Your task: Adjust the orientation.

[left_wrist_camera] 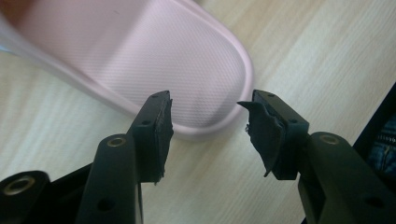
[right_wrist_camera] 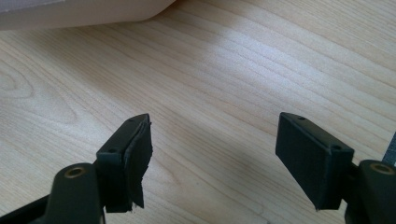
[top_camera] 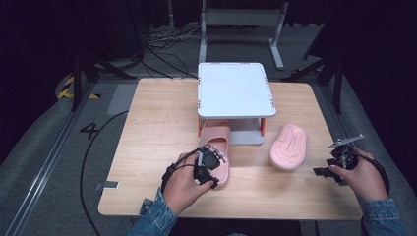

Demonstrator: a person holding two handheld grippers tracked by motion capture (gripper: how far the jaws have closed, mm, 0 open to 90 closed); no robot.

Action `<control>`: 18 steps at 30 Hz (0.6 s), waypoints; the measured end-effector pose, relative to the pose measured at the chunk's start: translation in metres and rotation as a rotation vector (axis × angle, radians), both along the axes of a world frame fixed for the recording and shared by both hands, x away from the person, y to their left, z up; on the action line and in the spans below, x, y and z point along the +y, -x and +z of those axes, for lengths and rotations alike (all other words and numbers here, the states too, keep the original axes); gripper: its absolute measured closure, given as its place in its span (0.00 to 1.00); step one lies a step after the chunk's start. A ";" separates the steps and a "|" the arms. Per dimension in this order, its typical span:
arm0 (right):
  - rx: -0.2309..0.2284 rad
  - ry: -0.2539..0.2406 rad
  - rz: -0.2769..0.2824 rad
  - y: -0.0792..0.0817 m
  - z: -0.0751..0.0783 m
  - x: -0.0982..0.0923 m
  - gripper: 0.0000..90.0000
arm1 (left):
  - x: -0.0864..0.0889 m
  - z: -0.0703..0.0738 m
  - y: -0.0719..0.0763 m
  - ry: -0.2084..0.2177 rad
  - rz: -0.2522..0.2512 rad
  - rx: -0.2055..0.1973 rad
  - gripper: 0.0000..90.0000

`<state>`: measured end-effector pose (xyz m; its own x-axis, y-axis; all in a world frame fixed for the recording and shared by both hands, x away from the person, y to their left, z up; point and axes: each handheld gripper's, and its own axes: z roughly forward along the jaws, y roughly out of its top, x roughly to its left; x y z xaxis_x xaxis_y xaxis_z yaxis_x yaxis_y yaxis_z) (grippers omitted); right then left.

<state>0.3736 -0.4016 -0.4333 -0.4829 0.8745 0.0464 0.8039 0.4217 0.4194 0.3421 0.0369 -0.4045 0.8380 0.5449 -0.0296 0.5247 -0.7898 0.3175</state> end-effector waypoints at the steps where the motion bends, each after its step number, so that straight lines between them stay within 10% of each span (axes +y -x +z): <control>1: -0.002 -0.001 0.003 0.000 0.000 0.000 0.31 | -0.001 -0.002 0.001 -0.004 -0.008 0.008 0.57; 18: -0.011 -0.007 -0.005 0.000 0.002 -0.002 0.31 | -0.022 -0.029 0.009 -0.081 -0.127 0.152 0.72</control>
<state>0.3733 -0.4040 -0.4317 -0.4787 0.8767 0.0470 0.8016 0.4145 0.4309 0.3332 0.0151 -0.4331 0.8893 0.4409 -0.1212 0.4564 -0.8724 0.1751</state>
